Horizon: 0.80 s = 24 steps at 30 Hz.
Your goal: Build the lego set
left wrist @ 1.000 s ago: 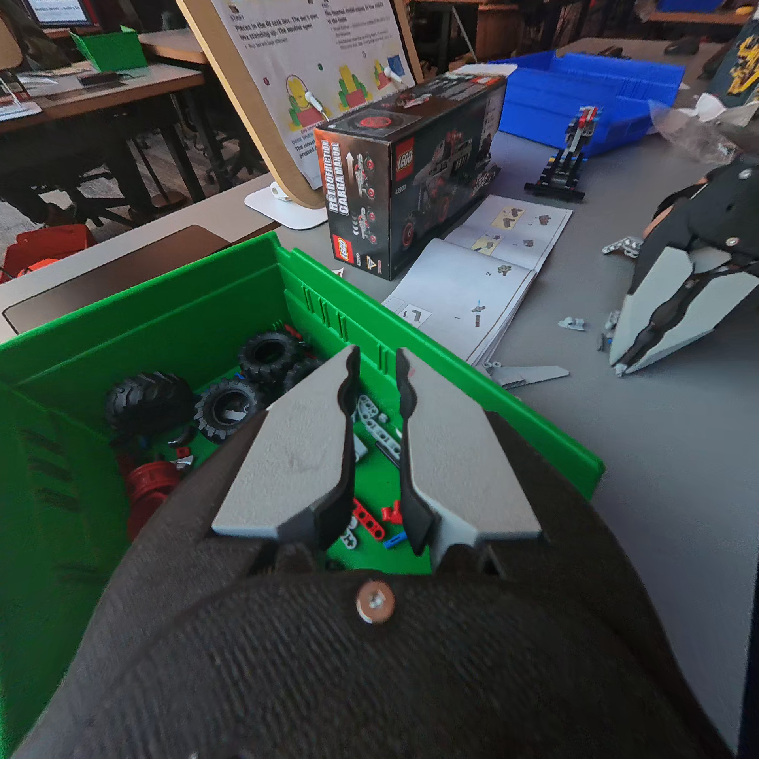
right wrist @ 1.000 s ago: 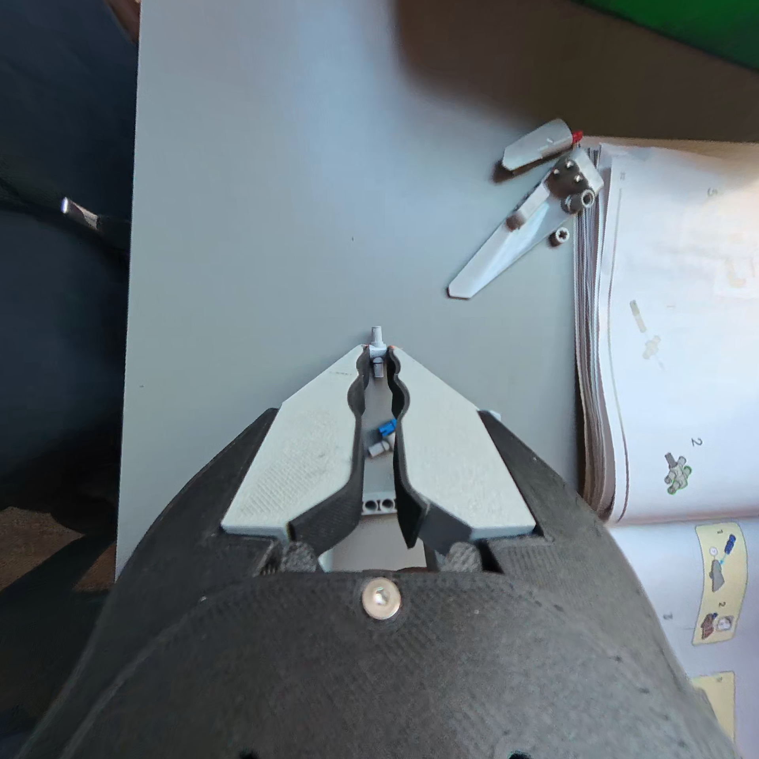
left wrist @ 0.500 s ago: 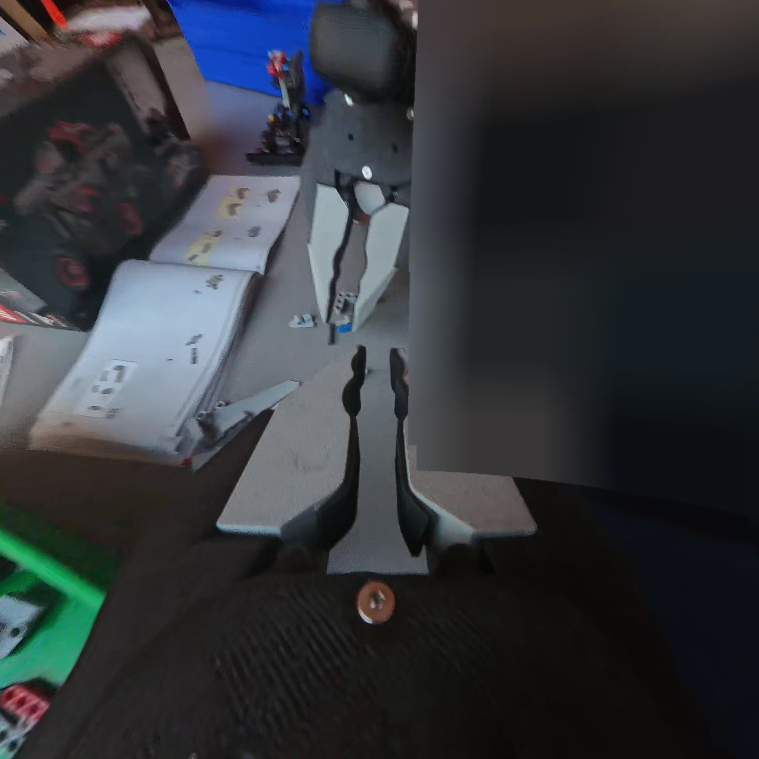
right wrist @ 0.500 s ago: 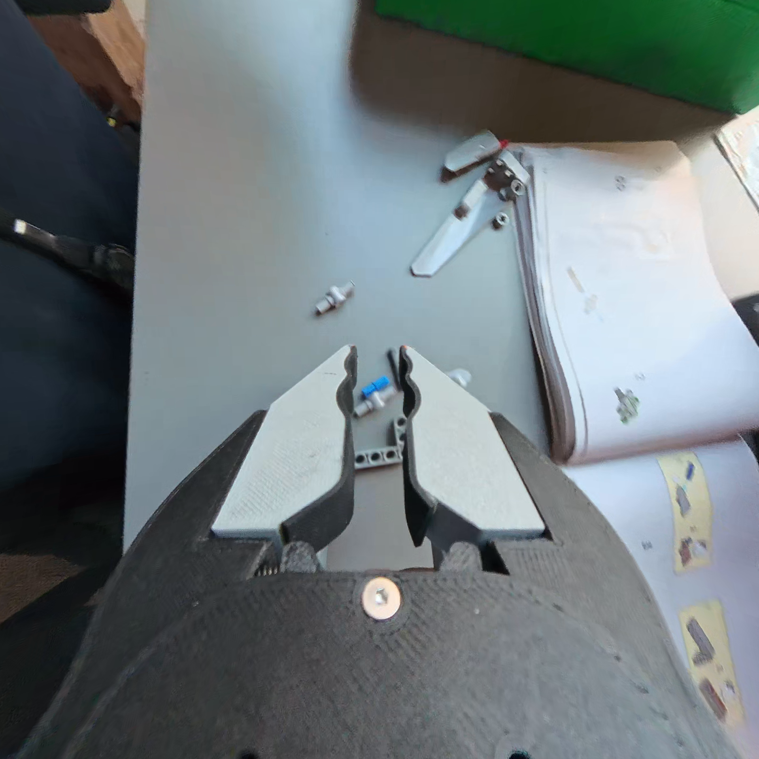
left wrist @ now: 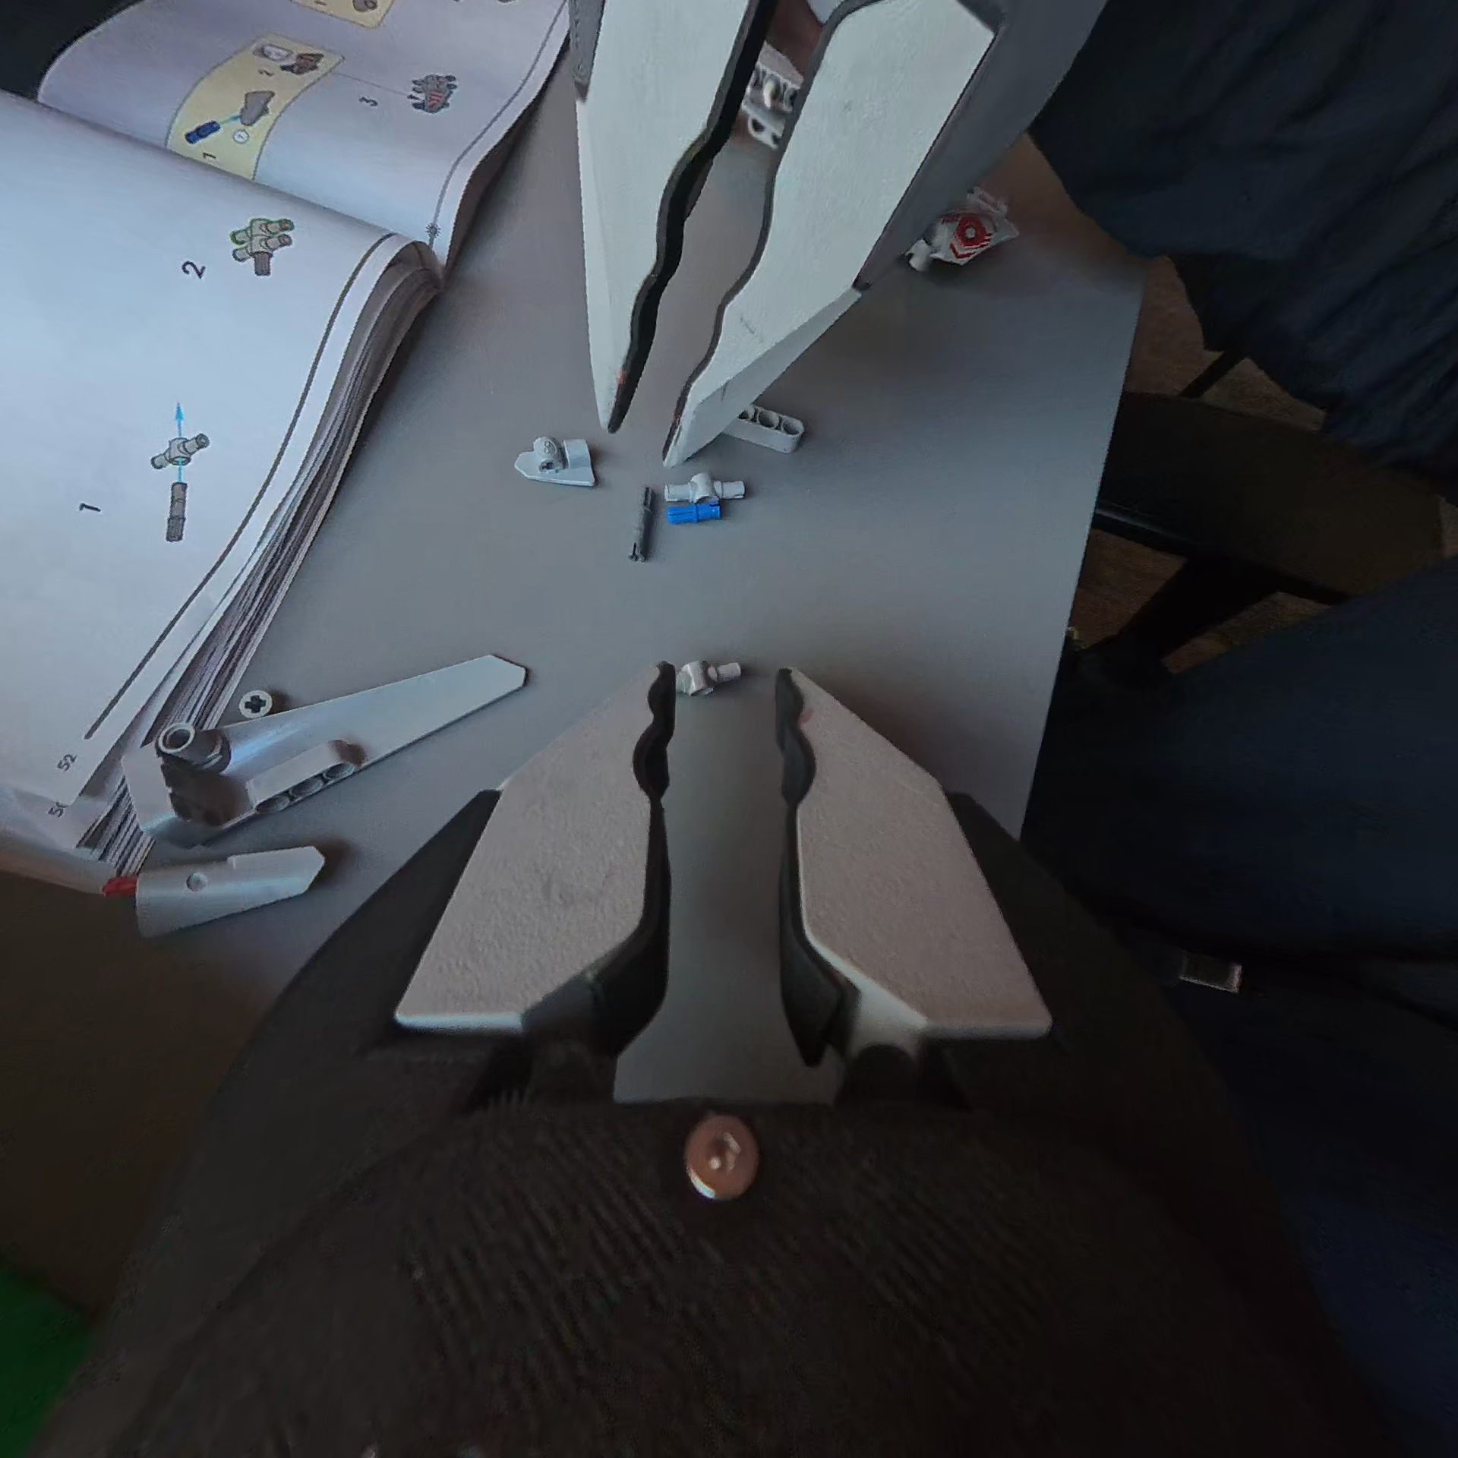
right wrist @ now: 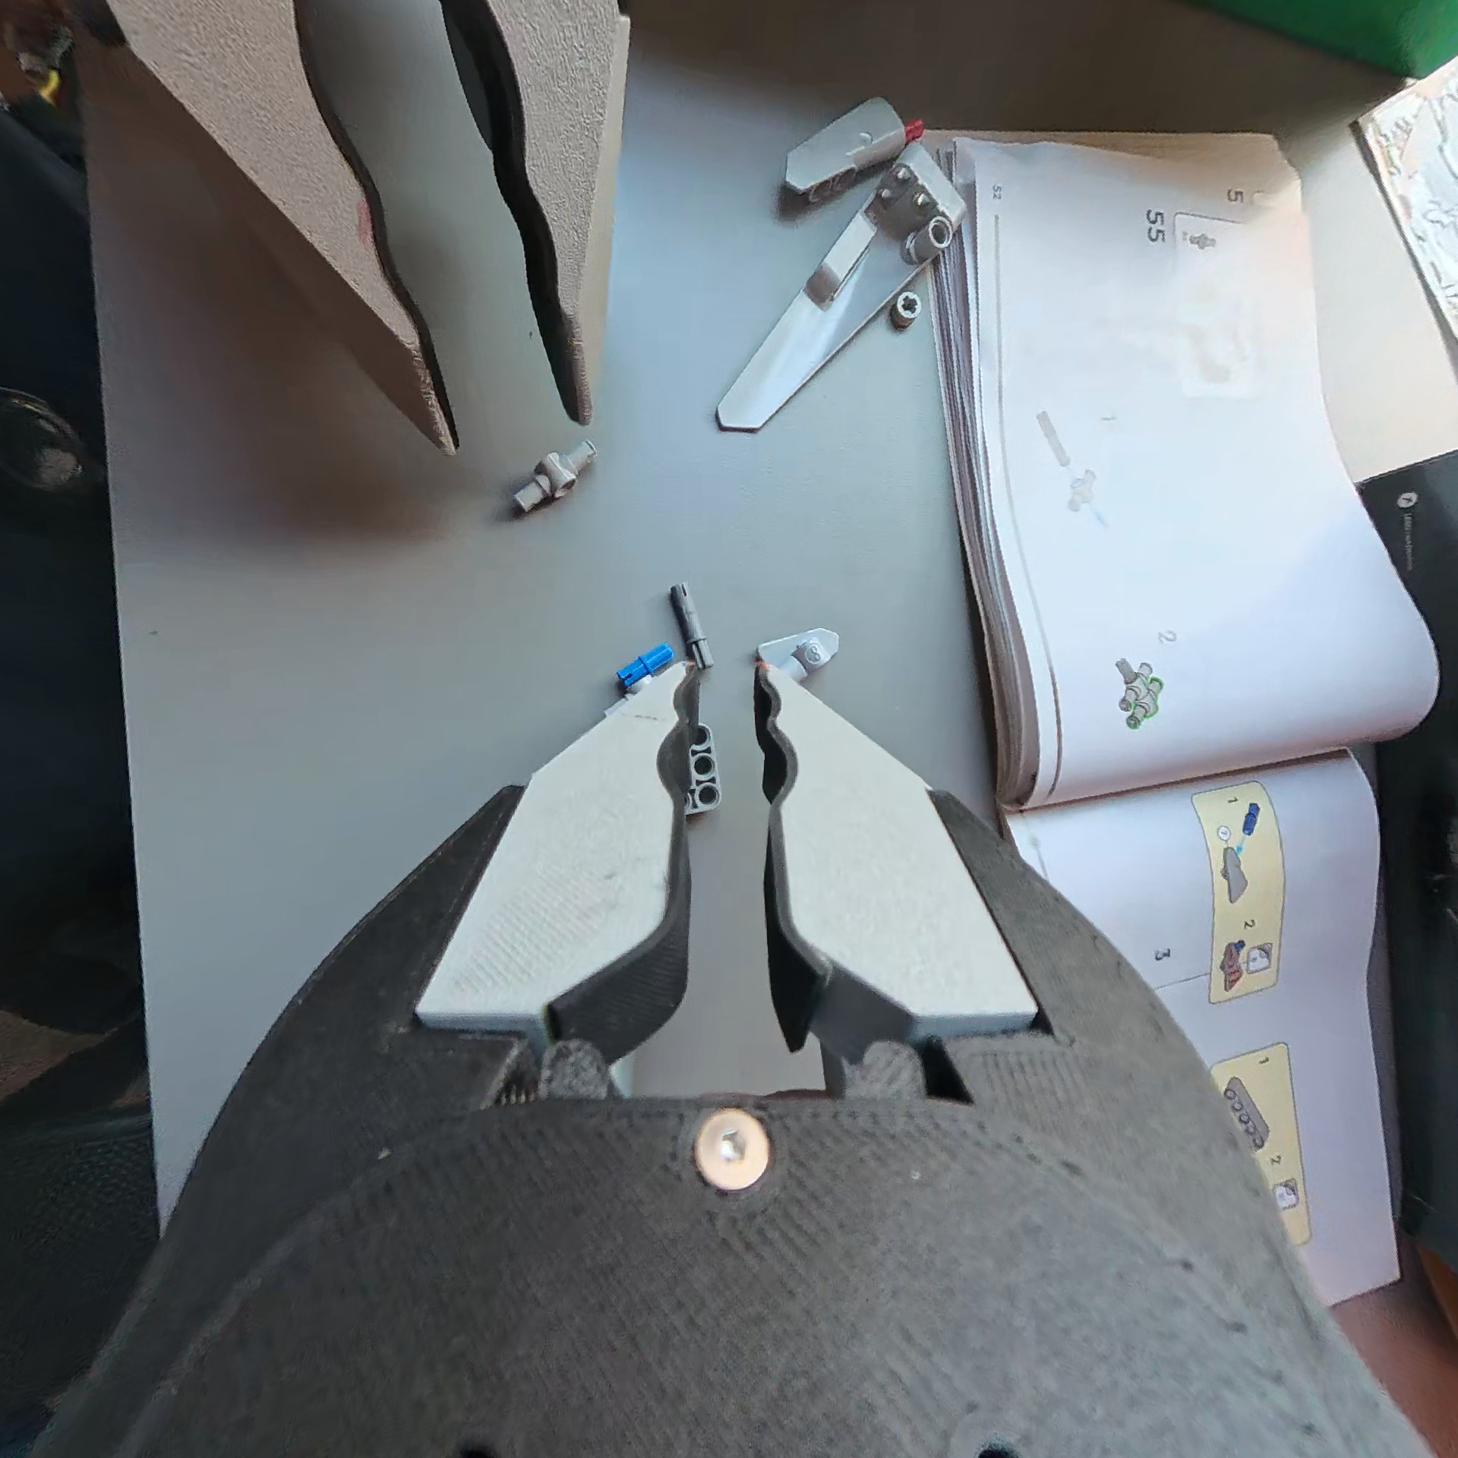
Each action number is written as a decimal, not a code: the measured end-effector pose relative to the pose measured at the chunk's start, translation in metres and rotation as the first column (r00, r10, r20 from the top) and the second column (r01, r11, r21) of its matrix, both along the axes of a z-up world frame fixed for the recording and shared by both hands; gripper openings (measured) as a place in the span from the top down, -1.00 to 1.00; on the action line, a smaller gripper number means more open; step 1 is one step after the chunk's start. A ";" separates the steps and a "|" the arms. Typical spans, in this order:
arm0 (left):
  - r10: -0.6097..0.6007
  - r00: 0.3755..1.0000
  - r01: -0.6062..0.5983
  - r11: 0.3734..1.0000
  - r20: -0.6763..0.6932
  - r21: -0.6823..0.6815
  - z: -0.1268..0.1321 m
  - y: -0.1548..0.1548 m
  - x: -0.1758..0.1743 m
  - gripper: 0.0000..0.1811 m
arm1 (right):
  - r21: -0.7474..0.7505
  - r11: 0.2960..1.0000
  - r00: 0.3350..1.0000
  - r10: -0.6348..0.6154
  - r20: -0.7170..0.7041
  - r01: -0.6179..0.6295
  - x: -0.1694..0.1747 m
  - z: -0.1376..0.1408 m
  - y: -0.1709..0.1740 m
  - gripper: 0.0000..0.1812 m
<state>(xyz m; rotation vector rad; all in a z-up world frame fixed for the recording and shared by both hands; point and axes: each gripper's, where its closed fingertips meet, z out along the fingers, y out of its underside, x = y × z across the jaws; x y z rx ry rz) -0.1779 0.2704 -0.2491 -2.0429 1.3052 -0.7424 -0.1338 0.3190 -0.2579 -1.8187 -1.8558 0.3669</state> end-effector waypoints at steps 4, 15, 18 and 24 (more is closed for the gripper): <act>-0.022 1.000 0.022 1.000 -0.013 0.006 -0.004 0.001 0.003 0.75 | -0.013 1.000 1.000 0.008 0.022 -0.007 0.000 -0.007 0.003 0.88; -0.100 0.994 0.101 0.994 -0.040 0.038 -0.014 -0.001 0.007 0.85 | 0.002 0.999 0.998 0.041 0.050 -0.042 -0.011 -0.012 0.010 0.91; -0.080 0.996 0.081 0.996 -0.041 0.034 -0.015 0.002 0.003 0.95 | 0.017 1.000 0.999 0.013 0.036 -0.013 -0.011 -0.008 0.014 0.92; -0.037 0.999 0.038 0.999 -0.023 0.016 -0.015 0.003 -0.008 0.94 | 0.013 0.999 0.999 -0.040 -0.036 0.040 -0.011 0.004 0.003 0.92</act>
